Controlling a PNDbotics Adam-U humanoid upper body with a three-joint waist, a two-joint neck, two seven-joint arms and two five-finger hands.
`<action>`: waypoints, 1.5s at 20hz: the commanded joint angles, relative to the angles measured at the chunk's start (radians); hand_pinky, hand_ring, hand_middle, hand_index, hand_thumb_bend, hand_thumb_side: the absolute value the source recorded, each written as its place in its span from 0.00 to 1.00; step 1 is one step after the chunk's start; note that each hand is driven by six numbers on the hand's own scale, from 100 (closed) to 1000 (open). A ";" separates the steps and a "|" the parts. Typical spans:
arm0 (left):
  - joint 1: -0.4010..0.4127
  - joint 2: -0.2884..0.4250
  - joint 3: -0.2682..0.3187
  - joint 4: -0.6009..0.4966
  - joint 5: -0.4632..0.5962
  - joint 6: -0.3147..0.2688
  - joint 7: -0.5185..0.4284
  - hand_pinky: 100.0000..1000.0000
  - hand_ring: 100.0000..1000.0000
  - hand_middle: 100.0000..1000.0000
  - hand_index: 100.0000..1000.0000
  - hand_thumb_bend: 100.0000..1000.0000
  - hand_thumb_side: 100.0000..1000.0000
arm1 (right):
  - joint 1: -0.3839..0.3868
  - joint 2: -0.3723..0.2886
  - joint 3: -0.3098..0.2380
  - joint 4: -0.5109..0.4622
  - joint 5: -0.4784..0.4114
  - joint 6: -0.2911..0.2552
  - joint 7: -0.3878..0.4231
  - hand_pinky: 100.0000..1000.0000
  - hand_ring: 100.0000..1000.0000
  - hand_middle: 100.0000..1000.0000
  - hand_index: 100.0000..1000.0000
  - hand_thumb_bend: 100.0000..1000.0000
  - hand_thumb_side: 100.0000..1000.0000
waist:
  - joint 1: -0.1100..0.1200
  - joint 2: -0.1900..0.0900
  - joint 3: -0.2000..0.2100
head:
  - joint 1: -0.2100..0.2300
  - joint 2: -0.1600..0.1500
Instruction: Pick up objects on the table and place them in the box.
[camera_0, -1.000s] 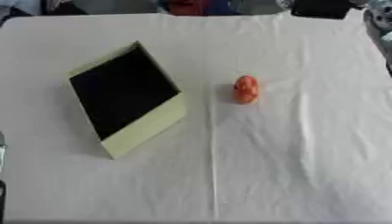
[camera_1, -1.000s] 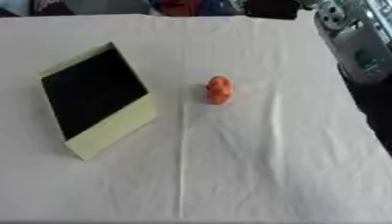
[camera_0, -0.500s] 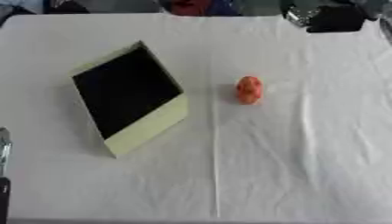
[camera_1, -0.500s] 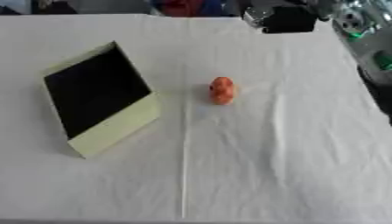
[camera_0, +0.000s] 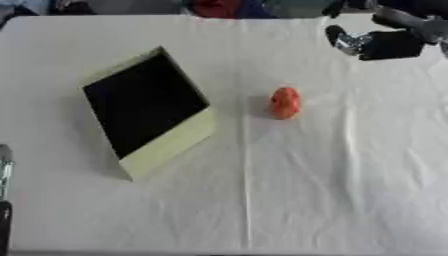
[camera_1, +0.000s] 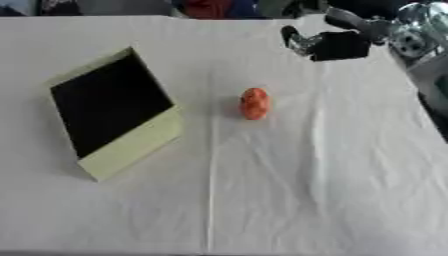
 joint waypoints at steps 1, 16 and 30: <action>-0.009 0.029 0.003 -0.019 -0.001 0.001 0.000 0.52 0.67 0.74 0.74 0.00 0.62 | -0.009 -0.023 0.003 -0.020 0.006 -0.014 0.002 0.91 0.93 0.76 0.89 0.00 0.99 | 0.000 -0.018 0.001 | -0.002 0.002; -0.011 0.025 0.002 -0.019 0.006 0.003 -0.002 0.52 0.66 0.74 0.74 0.00 0.62 | 0.052 0.045 0.053 0.010 0.025 0.082 0.063 0.89 0.91 0.77 0.93 0.00 0.52 | -0.004 -0.020 0.013 | -0.014 0.002; -0.011 0.020 0.001 -0.019 0.014 0.006 -0.004 0.52 0.66 0.73 0.74 0.00 0.62 | 0.069 0.086 0.067 -0.012 -0.063 0.156 0.178 0.87 0.89 0.76 0.97 0.00 0.00 | -0.004 -0.018 0.018 | -0.022 0.003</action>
